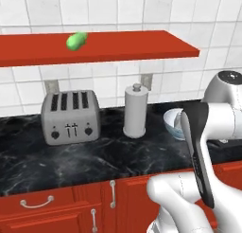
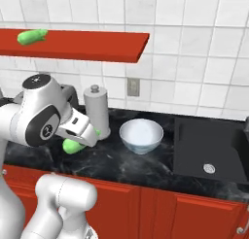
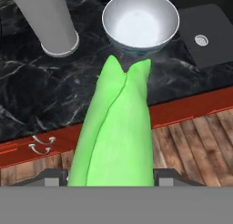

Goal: Pick the corns from the cabinet and place them in one bowl. Pick the carrot from the sink and place it in the other bowl.

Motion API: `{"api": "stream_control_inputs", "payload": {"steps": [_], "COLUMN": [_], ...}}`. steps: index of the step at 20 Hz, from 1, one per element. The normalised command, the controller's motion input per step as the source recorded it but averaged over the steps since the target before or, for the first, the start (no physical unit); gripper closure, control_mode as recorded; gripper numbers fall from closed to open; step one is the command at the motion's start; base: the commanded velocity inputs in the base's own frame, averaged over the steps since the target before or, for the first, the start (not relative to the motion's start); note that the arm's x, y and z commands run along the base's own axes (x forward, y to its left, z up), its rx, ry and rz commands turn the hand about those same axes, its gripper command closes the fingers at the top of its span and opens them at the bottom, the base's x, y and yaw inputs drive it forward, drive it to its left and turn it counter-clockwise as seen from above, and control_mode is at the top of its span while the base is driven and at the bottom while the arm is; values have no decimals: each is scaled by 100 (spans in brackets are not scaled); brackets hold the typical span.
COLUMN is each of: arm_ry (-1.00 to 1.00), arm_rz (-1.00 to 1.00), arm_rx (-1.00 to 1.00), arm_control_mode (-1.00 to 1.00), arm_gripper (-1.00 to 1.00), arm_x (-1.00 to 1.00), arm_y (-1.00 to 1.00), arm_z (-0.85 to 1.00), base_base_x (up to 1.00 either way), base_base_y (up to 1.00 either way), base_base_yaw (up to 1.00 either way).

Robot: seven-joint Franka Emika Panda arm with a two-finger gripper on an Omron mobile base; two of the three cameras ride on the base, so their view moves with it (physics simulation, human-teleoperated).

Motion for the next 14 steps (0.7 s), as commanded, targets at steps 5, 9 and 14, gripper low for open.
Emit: {"api": "stream_control_inputs", "payload": {"steps": [5,9,14], "arm_ry": [0,0,0], "arm_rz": [0,0,0], "arm_rx": [0,0,0], "arm_control_mode": [100,100,100], "arm_gripper": [100,100,100], "arm_x": [0,0,0], "arm_y": [0,0,0], "arm_z": [0,0,0], "base_base_x": [2,29,71], "base_base_y": [-72,-49,-3], "base_base_yaw": [0,0,0]}}
